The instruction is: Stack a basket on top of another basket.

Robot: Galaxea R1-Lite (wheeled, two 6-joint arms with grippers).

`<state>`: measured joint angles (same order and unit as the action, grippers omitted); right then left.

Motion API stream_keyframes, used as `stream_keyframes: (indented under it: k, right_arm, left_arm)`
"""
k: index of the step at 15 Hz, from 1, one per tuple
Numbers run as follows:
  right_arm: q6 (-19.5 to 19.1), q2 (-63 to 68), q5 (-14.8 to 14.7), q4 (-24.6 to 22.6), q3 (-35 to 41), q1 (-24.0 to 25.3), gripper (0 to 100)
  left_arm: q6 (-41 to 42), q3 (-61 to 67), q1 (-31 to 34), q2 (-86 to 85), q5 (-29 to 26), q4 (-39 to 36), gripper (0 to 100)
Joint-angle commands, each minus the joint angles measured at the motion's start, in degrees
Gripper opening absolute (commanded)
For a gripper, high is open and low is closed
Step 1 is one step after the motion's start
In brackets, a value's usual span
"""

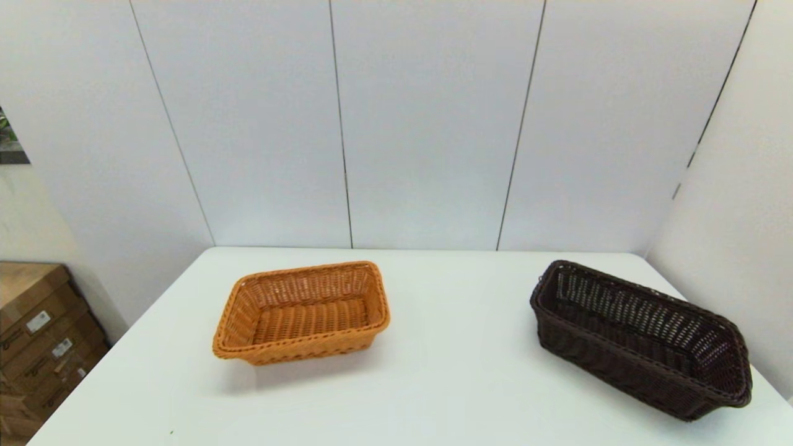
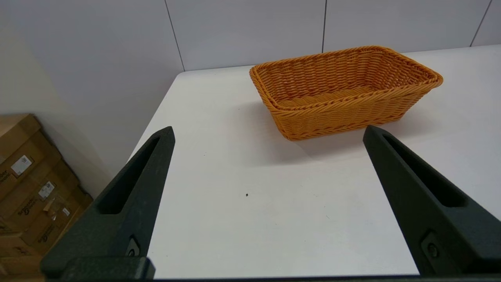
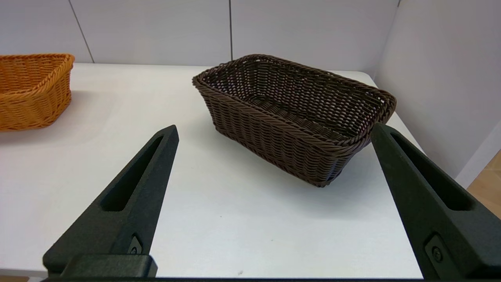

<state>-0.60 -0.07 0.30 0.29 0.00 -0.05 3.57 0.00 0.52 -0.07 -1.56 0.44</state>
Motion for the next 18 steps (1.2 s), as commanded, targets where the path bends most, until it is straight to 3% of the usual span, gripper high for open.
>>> stream_keyframes:
  k: [1,18]
  right_arm:
    - [0.0,0.1,0.0,0.0,0.0,0.0,100]
    - [0.0,0.1,0.0,0.0,0.0,0.0,100]
  left_arm:
    - [0.0,0.1,0.0,0.0,0.0,0.0,100]
    - [0.6,0.1,0.0,0.0,-0.2,0.0,100]
